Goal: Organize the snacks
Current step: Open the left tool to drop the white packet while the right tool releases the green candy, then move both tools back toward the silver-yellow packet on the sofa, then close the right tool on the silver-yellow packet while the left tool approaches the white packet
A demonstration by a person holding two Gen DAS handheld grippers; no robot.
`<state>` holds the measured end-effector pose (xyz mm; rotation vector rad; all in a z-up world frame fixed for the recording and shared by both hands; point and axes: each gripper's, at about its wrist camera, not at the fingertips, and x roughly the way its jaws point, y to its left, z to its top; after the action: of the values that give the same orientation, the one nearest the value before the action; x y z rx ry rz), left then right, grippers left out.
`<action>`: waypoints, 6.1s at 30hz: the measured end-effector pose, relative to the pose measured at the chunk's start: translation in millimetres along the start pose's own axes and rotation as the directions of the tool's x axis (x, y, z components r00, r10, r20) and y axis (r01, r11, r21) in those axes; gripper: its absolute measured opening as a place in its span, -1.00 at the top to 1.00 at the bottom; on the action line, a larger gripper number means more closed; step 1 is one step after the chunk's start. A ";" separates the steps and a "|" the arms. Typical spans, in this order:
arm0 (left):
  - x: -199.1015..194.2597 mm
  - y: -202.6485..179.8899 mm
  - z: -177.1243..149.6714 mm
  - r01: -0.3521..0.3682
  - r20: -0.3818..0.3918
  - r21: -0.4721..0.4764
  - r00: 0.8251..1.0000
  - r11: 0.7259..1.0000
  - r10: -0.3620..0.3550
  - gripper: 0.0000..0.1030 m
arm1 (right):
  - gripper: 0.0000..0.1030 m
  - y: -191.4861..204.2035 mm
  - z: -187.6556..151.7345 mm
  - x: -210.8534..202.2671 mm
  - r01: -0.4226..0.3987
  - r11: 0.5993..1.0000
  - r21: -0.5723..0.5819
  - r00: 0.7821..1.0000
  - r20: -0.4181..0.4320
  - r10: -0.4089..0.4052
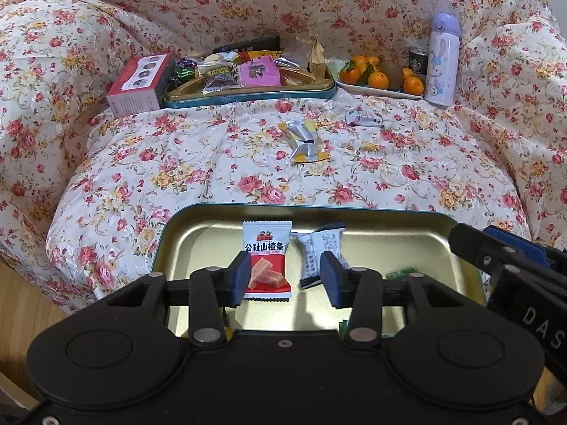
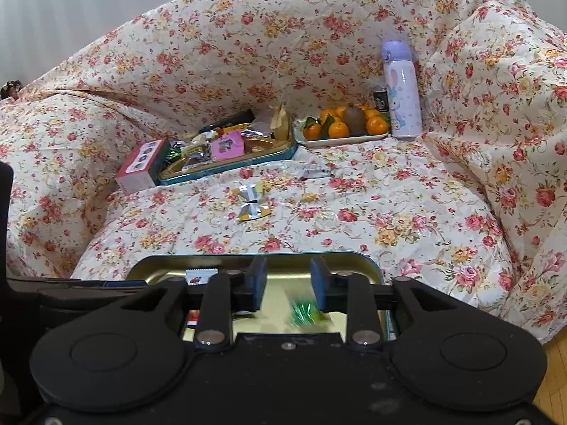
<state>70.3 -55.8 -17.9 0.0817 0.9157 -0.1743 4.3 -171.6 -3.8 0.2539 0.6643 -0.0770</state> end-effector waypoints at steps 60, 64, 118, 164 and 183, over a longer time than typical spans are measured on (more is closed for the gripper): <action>-10.8 28.0 -50.9 -0.067 -0.105 -0.070 0.993 0.995 0.059 -0.02 | 0.38 10.1 -44.8 -9.9 -0.008 1.000 -0.010 0.988 -0.153 0.006; -10.6 28.6 -51.8 -0.070 -0.113 -0.067 0.992 0.995 0.062 -0.02 | 0.38 11.7 -45.5 -10.4 -0.009 1.000 -0.019 0.988 -0.152 0.006; 90.1 50.7 96.2 -0.024 -0.165 -0.008 0.986 1.000 0.022 -0.01 | 0.22 12.1 85.7 145.3 -0.132 0.987 -0.092 0.974 -0.198 0.112; 148.9 23.2 126.1 0.025 -0.201 0.097 0.980 0.995 -0.005 -0.01 | 0.27 -56.2 96.2 234.7 0.063 0.981 -0.184 0.979 -0.180 -0.097; 170.4 -43.9 144.8 0.204 0.003 0.501 0.971 0.841 -0.238 -0.02 | 0.25 -96.4 70.7 239.5 0.024 0.968 -0.251 0.999 0.033 -0.016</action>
<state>276.9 -139.5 -65.1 0.4508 0.7939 -0.6280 220.3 -280.5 -118.4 0.0018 0.6394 -0.0155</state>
